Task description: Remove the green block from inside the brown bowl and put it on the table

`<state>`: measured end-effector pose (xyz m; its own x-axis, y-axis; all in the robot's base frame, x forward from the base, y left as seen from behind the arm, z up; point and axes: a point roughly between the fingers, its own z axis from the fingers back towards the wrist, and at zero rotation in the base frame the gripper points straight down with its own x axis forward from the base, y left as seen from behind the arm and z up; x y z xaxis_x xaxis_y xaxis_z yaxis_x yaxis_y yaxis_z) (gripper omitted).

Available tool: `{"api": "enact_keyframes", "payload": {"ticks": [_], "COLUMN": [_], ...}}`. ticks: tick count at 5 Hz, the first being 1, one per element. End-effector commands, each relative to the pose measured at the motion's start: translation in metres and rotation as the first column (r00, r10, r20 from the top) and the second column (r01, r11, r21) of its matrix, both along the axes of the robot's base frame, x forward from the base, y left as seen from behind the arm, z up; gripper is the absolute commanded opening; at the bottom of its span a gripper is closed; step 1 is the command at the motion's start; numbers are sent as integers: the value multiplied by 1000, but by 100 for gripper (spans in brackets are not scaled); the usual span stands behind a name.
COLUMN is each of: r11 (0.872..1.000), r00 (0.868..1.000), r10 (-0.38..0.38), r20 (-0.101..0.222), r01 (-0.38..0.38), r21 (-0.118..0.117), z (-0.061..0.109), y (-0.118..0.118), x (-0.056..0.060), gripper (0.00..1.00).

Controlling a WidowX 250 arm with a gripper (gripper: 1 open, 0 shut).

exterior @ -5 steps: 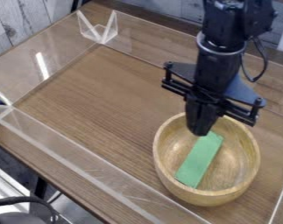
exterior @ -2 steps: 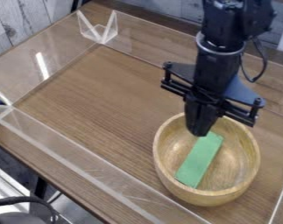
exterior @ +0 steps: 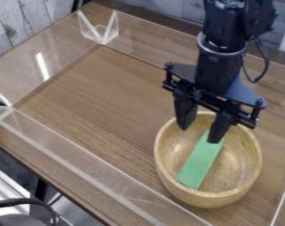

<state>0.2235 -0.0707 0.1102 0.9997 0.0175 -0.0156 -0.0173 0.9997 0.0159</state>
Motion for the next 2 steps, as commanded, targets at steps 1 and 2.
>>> {"api": "enact_keyframes", "payload": {"ticks": [1,2], "r11": [1000,1000], "r00": [999,999], "r10": [4,3], "r20": [54,41], "r01": [-3,-2], "r21": [-19,-17], "z": [11,4], "y": [-2,-3], "x": [10,11], "gripper": [100,100]}}
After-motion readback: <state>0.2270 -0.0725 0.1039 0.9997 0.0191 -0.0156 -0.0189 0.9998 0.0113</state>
